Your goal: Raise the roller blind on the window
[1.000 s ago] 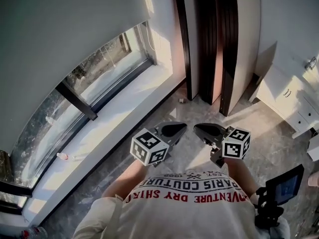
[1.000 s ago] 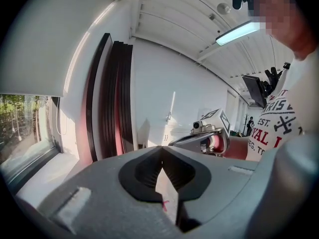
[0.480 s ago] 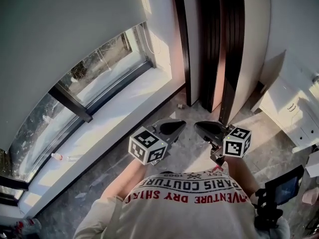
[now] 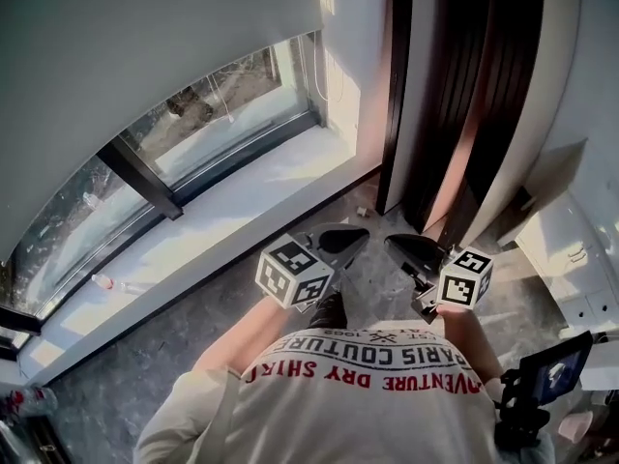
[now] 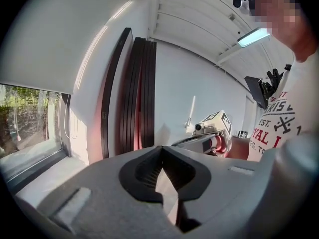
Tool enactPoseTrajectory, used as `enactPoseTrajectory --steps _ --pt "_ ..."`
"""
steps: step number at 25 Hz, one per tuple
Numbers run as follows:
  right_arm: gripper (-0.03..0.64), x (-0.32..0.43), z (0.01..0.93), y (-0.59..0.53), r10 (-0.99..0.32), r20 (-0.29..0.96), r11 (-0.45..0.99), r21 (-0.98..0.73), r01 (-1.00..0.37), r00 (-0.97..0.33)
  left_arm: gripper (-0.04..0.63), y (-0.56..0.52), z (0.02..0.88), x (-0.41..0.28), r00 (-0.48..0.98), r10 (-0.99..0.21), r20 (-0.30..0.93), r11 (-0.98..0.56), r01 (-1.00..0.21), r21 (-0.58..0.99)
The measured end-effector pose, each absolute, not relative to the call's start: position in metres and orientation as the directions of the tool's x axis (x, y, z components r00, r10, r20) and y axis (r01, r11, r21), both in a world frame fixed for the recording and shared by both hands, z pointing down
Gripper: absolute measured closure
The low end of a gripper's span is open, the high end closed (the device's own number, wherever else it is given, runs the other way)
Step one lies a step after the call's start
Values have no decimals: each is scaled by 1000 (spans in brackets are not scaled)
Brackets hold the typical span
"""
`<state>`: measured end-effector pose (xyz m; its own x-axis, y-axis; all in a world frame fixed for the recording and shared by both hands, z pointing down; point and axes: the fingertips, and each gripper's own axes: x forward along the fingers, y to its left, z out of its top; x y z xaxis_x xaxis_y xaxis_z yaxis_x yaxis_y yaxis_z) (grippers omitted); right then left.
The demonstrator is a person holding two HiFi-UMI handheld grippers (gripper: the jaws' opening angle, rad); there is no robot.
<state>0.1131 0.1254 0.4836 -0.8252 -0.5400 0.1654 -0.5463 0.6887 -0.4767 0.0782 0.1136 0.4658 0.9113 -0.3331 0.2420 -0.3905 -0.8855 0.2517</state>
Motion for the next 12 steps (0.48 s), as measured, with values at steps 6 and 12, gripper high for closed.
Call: enactPoseTrajectory --steps 6,12 --pt "620 103 475 34 -532 159 690 -488 -534 -832 594 25 465 70 905 -342 253 -881 -402 248" --pt "620 86 464 -58 -502 146 715 -485 -504 -852 594 -73 449 46 880 -398 259 -863 -455 218"
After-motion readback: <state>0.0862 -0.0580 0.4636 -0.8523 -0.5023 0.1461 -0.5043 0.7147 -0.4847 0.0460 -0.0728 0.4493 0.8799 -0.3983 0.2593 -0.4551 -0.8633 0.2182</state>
